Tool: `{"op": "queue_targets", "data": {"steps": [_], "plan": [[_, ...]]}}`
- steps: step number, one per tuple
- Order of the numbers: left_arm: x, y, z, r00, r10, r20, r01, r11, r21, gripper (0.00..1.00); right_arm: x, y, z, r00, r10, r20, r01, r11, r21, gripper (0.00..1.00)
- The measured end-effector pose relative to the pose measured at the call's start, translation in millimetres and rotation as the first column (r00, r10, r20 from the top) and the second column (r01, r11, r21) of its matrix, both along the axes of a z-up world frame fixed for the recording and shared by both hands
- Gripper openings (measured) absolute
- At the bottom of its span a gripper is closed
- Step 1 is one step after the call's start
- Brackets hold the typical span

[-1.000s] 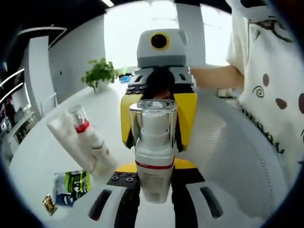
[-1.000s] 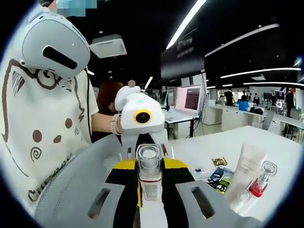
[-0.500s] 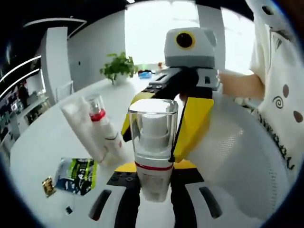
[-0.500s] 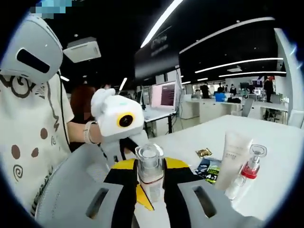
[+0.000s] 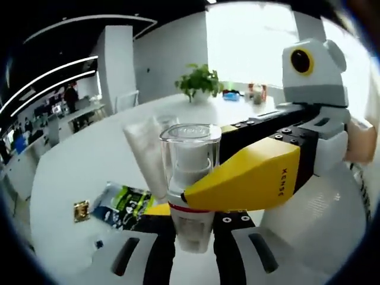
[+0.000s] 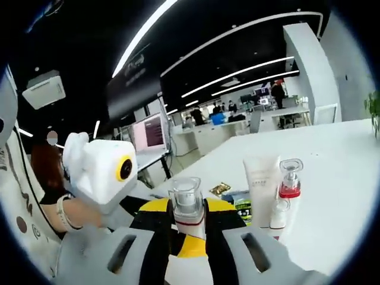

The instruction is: Arrange the skincare products in the storage area until every visible bottle or jar stands upright without overlapping.

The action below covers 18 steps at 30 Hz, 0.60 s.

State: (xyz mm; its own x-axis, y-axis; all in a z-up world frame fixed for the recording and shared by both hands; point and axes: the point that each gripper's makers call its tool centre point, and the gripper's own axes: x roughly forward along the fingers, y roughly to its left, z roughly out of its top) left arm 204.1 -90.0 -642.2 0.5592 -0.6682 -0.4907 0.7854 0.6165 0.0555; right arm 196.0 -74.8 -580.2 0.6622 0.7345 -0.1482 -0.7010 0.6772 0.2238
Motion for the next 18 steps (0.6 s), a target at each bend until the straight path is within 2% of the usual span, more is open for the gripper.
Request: {"op": "queue_targets", "data": {"steps": [1,2,6,8,9,10,14,15,18], "plan": [[0.3,0.0,-0.7,1.000,0.007,0.001,-0.007,1.000,0.006,0.19,1.9,-2.5,-0.6,1.000,-0.012,0.005,0.012,1.000,-0.010,0.21],[0.1,-0.3,-1.4,1.000,0.010,0.001,-0.010,1.000,0.010,0.19,3.9,0.4,1.7,0.999,-0.009,0.035,0.010,1.000,-0.018,0.21],[1.6,-1.7,-3.4,0.999,0.036,0.035,-0.038,0.998,0.046,0.19,3.3,8.5,2.2,0.998,-0.025,0.058,0.028,0.998,-0.054,0.20],[3.7,-0.3,-4.3,0.997,0.052,0.049,-0.055,0.997,0.063,0.19,1.0,12.1,2.1,0.998,-0.036,0.044,0.038,0.998,-0.042,0.20],[4.0,1.3,-1.7,0.994,0.055,0.093,-0.065,0.992,0.105,0.19,-0.2,13.9,2.1,0.998,-0.046,0.043,0.048,0.998,-0.043,0.20],[4.8,2.3,-2.0,0.992,0.056,0.113,-0.071,0.989,0.129,0.19,0.3,14.4,1.5,0.998,-0.051,0.042,0.053,0.997,-0.049,0.20],[2.6,-2.0,-2.1,0.994,0.057,0.098,-0.068,0.992,0.108,0.20,0.3,14.9,2.5,0.998,-0.039,0.043,0.041,0.999,-0.037,0.19],[2.9,-1.5,-1.4,0.993,0.052,0.109,-0.065,0.992,0.110,0.20,-0.6,15.2,2.6,0.999,-0.030,0.042,0.032,0.999,-0.038,0.19],[0.8,-4.0,-5.0,0.992,0.000,0.126,-0.017,0.990,0.139,0.21,-1.5,15.7,-1.6,1.000,0.000,0.017,0.001,0.999,-0.043,0.18]]}}
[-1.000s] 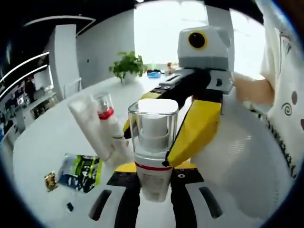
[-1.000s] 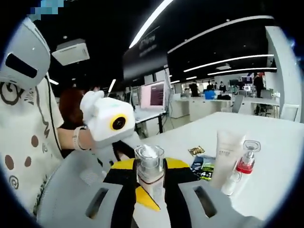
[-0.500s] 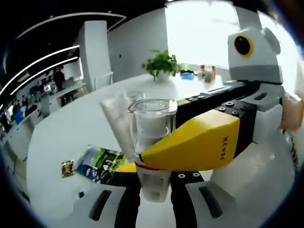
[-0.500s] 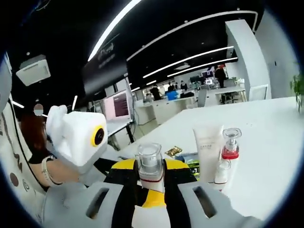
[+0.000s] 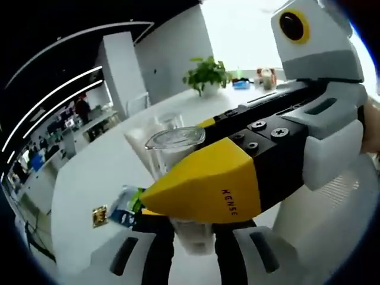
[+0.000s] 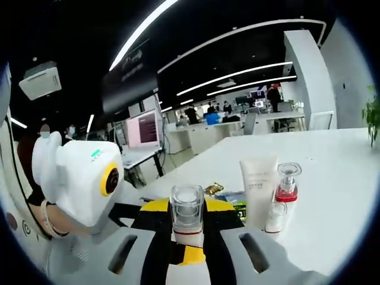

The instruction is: Arrange the skincare products in the storage area until every visible bottle or jar stands upright without overlapping.

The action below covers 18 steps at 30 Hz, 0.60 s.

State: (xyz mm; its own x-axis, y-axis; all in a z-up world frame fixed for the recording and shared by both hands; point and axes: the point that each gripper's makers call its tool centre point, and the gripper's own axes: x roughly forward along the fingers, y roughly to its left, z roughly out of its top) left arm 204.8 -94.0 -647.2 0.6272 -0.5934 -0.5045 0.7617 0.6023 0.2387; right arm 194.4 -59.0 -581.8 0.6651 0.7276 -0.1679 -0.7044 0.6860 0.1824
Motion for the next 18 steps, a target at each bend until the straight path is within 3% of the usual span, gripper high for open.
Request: {"op": "queue_targets", "data": {"steps": [2,4,5,8,10,11,12,13,14,15,16,17,18], "plan": [[-3.1,-2.8,-0.3,0.999,-0.033,-0.019,0.032,0.999,-0.013,0.22,0.5,-2.4,-0.6,1.000,0.027,-0.004,-0.027,1.000,0.005,0.18],[-6.1,-6.4,4.6,0.995,-0.103,-0.003,0.103,0.994,-0.029,0.22,-1.8,-3.9,2.1,0.998,0.059,0.016,-0.059,0.998,0.003,0.18],[-10.3,-7.4,4.4,0.992,-0.116,-0.049,0.113,0.992,-0.064,0.22,-5.7,-1.1,3.8,0.994,0.106,0.034,-0.106,0.994,-0.004,0.18],[-16.8,-10.0,7.6,0.976,-0.206,-0.073,0.198,0.975,-0.104,0.22,-10.7,-6.0,4.8,0.975,0.214,0.062,-0.213,0.977,-0.030,0.18],[-26.2,-10.7,6.9,0.955,-0.278,-0.104,0.267,0.957,-0.114,0.23,-16.8,-6.6,3.0,0.963,0.266,0.042,-0.265,0.964,-0.026,0.18],[-28.6,-12.0,8.3,0.947,-0.306,-0.092,0.295,0.948,-0.120,0.23,-20.3,-5.0,9.3,0.942,0.320,0.098,-0.320,0.947,-0.022,0.18],[-36.1,-12.8,9.3,0.926,-0.363,-0.100,0.350,0.928,-0.128,0.23,-21.4,-7.9,6.6,0.947,0.316,0.068,-0.316,0.949,-0.006,0.18],[-39.9,-12.7,9.2,0.920,-0.375,-0.114,0.359,0.924,-0.134,0.23,-26.5,-8.6,7.2,0.927,0.365,0.084,-0.366,0.931,-0.012,0.18],[-47.6,-15.0,12.4,0.898,-0.425,-0.117,0.406,0.900,-0.159,0.23,-28.6,-7.4,8.9,0.915,0.388,0.113,-0.387,0.922,-0.026,0.18],[-45.6,-10.5,11.8,0.892,-0.439,-0.110,0.422,0.894,-0.151,0.22,-33.6,-9.3,7.3,0.904,0.412,0.112,-0.411,0.911,-0.032,0.18],[-50.2,-10.6,11.7,0.875,-0.468,-0.122,0.447,0.879,-0.166,0.22,-35.5,-9.9,6.4,0.904,0.416,0.099,-0.416,0.909,-0.025,0.18],[-58.4,-14.4,13.1,0.852,-0.508,-0.122,0.485,0.856,-0.177,0.22,-46.0,-7.0,9.2,0.860,0.492,0.135,-0.491,0.870,-0.043,0.18],[-61.3,-15.6,14.9,0.839,-0.535,-0.100,0.515,0.840,-0.172,0.22,-48.2,-7.0,9.4,0.856,0.501,0.129,-0.500,0.865,-0.040,0.18]]}}
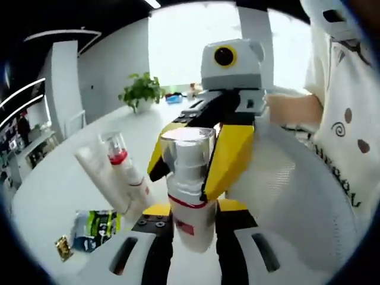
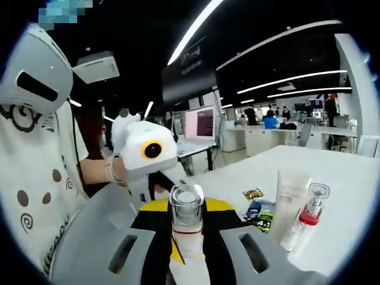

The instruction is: Arrange the skincare products in the storage area until every visible bottle or jar stands upright without overlapping.

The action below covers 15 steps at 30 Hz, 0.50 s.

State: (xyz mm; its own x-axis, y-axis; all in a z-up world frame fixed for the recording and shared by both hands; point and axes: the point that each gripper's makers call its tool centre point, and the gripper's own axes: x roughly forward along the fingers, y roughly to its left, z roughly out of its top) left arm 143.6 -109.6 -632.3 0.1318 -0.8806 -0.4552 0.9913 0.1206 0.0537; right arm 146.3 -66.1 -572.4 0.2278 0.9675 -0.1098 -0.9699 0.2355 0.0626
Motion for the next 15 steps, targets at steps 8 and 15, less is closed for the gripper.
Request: {"op": "queue_targets", "data": {"steps": [8,15], "plan": [[-11.0,-7.3,-2.5,0.996,-0.081,-0.035,0.080,0.997,-0.008,0.20,-14.4,0.9,1.6,0.991,0.114,0.065,-0.113,0.993,-0.024,0.18],[9.1,0.4,-4.5,0.999,-0.014,-0.037,0.013,0.999,-0.040,0.19,-1.2,-1.6,5.7,0.997,0.044,0.063,-0.045,0.999,0.012,0.19]]}}
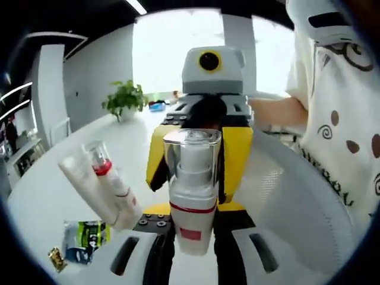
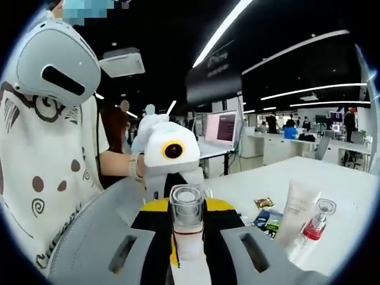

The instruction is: Arrange the skincare products in the storage area until every visible bottle or jar stands upright without overlapping.

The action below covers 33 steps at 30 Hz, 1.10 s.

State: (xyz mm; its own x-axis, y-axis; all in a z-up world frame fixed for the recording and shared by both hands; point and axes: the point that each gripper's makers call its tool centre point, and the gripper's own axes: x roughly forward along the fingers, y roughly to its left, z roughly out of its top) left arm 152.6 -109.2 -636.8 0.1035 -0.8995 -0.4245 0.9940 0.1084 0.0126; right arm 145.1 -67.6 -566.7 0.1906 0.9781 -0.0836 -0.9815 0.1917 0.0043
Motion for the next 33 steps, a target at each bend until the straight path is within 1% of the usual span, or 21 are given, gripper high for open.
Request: {"op": "queue_targets", "data": {"steps": [3,5,6,8,10,11,12,14,15,17,18,20,21,23,24,25,26,28,29,31,33], "plan": [[20.2,9.7,-3.1,0.996,0.090,-0.007,-0.090,0.996,-0.015,0.19,15.2,-3.8,0.4,0.994,-0.111,-0.015,0.111,0.994,-0.003,0.20],[35.8,16.2,-8.9,0.987,0.162,0.013,-0.162,0.987,0.009,0.19,24.4,-7.0,-3.0,0.982,-0.187,0.002,0.187,0.981,-0.046,0.21],[36.1,9.2,-7.8,0.981,0.192,0.028,-0.193,0.981,0.024,0.19,28.1,-7.4,-4.6,0.975,-0.222,0.005,0.222,0.973,-0.068,0.21],[42.9,5.5,-5.0,0.963,0.268,0.038,-0.269,0.963,0.023,0.19,35.9,-10.0,-5.4,0.950,-0.310,-0.026,0.308,0.949,-0.076,0.21],[48.8,3.5,-2.2,0.945,0.326,0.040,-0.326,0.945,0.008,0.19,41.2,-11.4,-4.3,0.930,-0.367,-0.021,0.365,0.928,-0.077,0.22],[50.5,3.9,-3.2,0.939,0.341,0.036,-0.342,0.940,0.013,0.19,41.3,-10.9,-6.1,0.922,-0.385,-0.048,0.381,0.921,-0.081,0.21],[48.8,2.3,-3.4,0.943,0.332,0.034,-0.332,0.943,0.018,0.19,43.7,-11.3,-6.8,0.911,-0.409,-0.051,0.404,0.911,-0.085,0.21],[52.8,1.4,-1.1,0.924,0.382,0.018,-0.382,0.924,0.005,0.19,46.8,-11.5,-5.6,0.891,-0.446,-0.079,0.442,0.895,-0.062,0.21],[52.6,0.9,-1.7,0.924,0.382,0.009,-0.383,0.924,0.013,0.19,48.2,-11.9,-7.1,0.877,-0.467,-0.111,0.463,0.884,-0.054,0.21],[58.9,3.4,1.2,0.902,0.431,0.028,-0.431,0.902,0.007,0.19,51.8,-12.3,-6.9,0.853,-0.494,-0.168,0.497,0.867,-0.028,0.21],[61.7,6.3,0.6,0.887,0.459,0.042,-0.460,0.887,0.030,0.19,53.8,-11.8,-8.5,0.838,-0.510,-0.194,0.516,0.856,-0.023,0.21],[67.1,9.6,1.6,0.864,0.497,0.080,-0.501,0.864,0.047,0.19,57.4,-12.0,-9.1,0.816,-0.540,-0.204,0.549,0.836,-0.015,0.20],[70.0,10.6,2.9,0.851,0.511,0.126,-0.520,0.852,0.059,0.19,58.1,-9.7,-7.7,0.818,-0.545,-0.184,0.553,0.833,-0.010,0.20],[72.0,10.1,3.7,0.831,0.535,0.153,-0.548,0.834,0.060,0.19,62.9,-12.2,-4.1,0.792,-0.574,-0.207,0.589,0.808,0.016,0.21],[70.8,7.0,3.2,0.831,0.535,0.154,-0.549,0.834,0.060,0.19,63.2,-8.3,1.5,0.792,-0.564,-0.233,0.590,0.806,0.056,0.23],[69.4,4.0,2.2,0.831,0.536,0.147,-0.549,0.834,0.063,0.19,64.1,-8.6,3.3,0.792,-0.569,-0.221,0.593,0.803,0.056,0.22],[70.2,4.8,2.8,0.820,0.556,0.135,-0.567,0.822,0.055,0.19,63.6,-7.8,2.2,0.794,-0.570,-0.213,0.590,0.806,0.046,0.22],[70.0,5.5,3.3,0.818,0.559,0.133,-0.570,0.820,0.057,0.19,68.4,-12.3,3.1,0.787,-0.587,-0.191,0.602,0.798,0.032,0.21],[69.8,5.3,3.2,0.814,0.564,0.140,-0.576,0.815,0.061,0.19,66.4,-8.3,3.9,0.793,-0.577,-0.193,0.594,0.804,0.037,0.21],[72.3,8.6,3.5,0.796,0.572,0.196,-0.595,0.799,0.087,0.19,66.8,-9.9,2.2,0.790,-0.588,-0.177,0.600,0.800,0.022,0.21],[73.7,10.2,3.0,0.787,0.583,0.203,-0.608,0.789,0.090,0.19,71.9,-15.1,0.0,0.775,-0.614,-0.147,0.621,0.784,0.001,0.20]]}}
